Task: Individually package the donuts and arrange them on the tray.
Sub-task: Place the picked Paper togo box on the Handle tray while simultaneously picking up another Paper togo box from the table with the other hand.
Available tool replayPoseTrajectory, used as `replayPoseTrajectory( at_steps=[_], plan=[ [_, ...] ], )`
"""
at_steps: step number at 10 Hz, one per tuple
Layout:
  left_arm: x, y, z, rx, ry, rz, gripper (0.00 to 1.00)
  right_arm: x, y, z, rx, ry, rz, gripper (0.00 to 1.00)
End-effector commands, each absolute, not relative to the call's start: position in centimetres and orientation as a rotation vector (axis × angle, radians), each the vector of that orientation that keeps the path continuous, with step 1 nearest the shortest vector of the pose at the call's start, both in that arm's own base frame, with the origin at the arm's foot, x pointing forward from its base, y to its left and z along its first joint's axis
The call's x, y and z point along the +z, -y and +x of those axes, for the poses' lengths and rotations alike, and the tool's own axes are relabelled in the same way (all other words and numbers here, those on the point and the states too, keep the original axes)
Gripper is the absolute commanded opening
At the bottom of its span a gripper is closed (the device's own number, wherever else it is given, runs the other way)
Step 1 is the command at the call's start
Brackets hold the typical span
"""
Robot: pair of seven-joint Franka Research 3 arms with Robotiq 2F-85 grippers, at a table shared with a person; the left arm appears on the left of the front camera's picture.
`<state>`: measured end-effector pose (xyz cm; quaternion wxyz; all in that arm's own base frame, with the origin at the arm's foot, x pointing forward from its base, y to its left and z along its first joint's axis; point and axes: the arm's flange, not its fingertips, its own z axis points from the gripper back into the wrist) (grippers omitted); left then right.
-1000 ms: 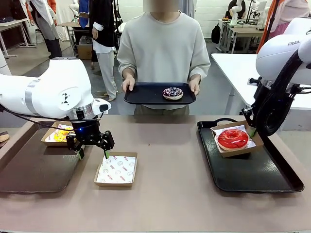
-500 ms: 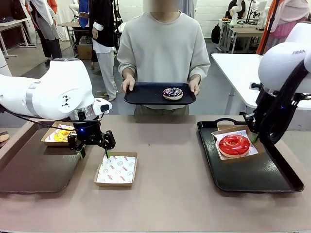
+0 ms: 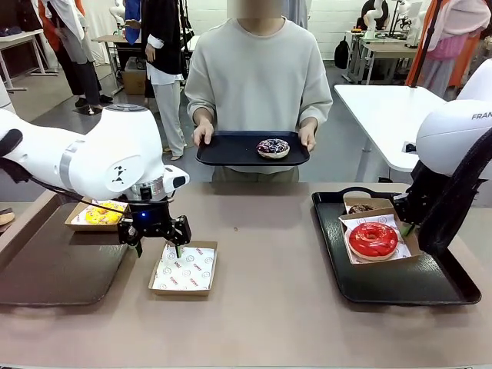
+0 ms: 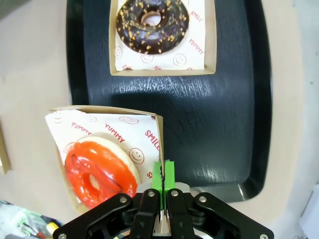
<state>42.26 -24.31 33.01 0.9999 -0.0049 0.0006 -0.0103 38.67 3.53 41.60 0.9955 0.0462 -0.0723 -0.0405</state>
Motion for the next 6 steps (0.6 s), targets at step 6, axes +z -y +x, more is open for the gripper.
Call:
replayPoseTrajectory(
  at_steps=[6],
  plan=[
    [32.9,25.5,43.2,0.022,0.01,0.026,1.0,36.9,-2.8,39.3,-0.105,0.058,0.185,0.01]
  ],
)
